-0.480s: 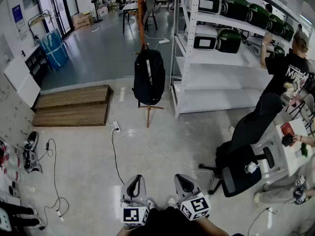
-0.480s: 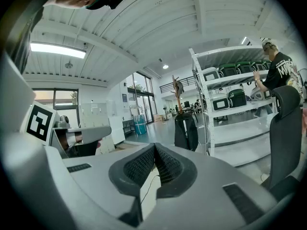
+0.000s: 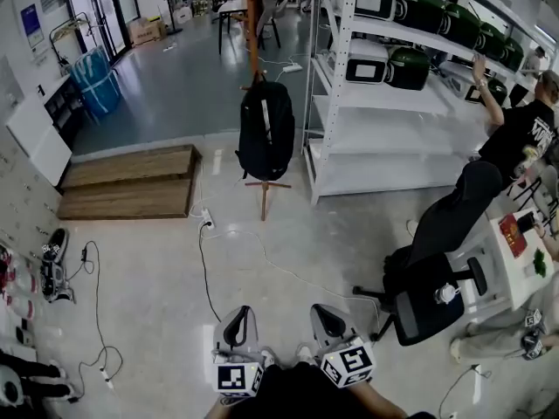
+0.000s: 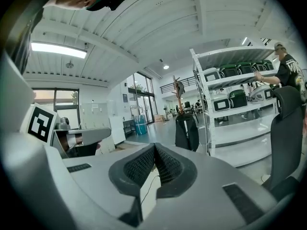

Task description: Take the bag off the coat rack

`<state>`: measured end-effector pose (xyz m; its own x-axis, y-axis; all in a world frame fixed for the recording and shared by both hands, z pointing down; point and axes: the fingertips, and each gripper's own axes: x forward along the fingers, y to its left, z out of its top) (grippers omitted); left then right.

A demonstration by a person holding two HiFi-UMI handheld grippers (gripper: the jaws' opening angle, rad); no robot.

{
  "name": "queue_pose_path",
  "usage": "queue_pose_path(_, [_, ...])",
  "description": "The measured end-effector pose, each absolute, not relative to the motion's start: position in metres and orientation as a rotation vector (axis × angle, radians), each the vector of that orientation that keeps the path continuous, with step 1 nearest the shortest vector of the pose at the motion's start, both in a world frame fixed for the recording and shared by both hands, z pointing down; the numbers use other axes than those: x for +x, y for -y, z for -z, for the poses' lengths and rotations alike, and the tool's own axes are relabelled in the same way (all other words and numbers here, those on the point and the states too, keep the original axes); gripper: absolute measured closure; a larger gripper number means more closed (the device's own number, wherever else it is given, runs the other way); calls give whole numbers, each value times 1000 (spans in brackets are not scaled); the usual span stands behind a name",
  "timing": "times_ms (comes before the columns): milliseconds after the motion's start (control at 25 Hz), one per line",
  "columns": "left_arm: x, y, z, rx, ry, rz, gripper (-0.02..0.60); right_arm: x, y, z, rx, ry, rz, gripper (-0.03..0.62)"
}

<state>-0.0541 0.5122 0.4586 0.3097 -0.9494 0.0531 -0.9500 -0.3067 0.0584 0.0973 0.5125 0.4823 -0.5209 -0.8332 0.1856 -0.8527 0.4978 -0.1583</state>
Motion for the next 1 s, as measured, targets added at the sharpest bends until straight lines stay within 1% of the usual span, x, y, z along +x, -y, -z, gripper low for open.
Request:
queue_pose_path(400, [-82, -515, -465, 2466, 1782, -21, 555, 72, -512, -480, 1520, 2657, -365, 582])
queue_pose_path(800, [-130, -518, -472, 2489, 1772, -23, 555, 28, -517, -487, 1556, 2624, -369, 582])
queue_pose_path(1000, [-143, -512, -476, 2491, 1759, -22, 555, 14, -513, -491, 1548, 2615, -366, 582])
